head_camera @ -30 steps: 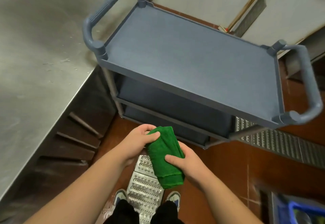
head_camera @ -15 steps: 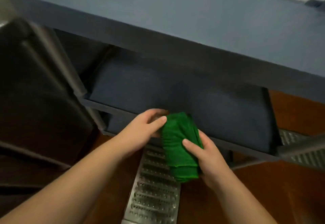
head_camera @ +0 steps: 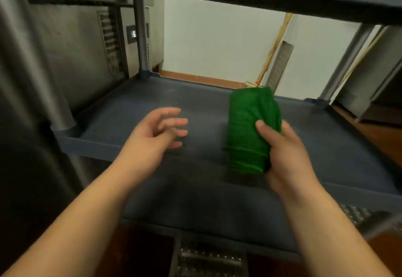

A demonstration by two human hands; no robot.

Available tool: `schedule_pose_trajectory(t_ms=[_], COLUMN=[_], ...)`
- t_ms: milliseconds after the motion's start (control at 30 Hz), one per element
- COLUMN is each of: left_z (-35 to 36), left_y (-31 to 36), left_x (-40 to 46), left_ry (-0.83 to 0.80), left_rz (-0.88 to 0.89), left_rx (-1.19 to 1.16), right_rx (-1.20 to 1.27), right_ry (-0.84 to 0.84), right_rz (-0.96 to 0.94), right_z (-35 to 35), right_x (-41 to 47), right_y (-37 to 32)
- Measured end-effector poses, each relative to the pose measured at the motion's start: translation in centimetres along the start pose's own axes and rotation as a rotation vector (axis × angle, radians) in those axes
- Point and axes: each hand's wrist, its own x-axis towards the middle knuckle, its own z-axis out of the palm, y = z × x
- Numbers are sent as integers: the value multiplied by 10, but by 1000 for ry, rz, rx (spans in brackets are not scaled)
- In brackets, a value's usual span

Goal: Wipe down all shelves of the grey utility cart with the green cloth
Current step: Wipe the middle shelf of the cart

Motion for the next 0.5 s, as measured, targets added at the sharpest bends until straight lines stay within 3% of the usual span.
schedule_pose_trajectory(t_ms=[200,500], left_z=[-28,-9], left_y=[-17,-26], left_x=[-20,-26], left_ry=[193,105], left_rz=[69,126], left_rx=[-179,-135], right_rx=[186,169], right_ry=[254,337], right_rz=[-133,-182], right_z=[-32,-82], right_x=[13,21], right_y=[-5,-17])
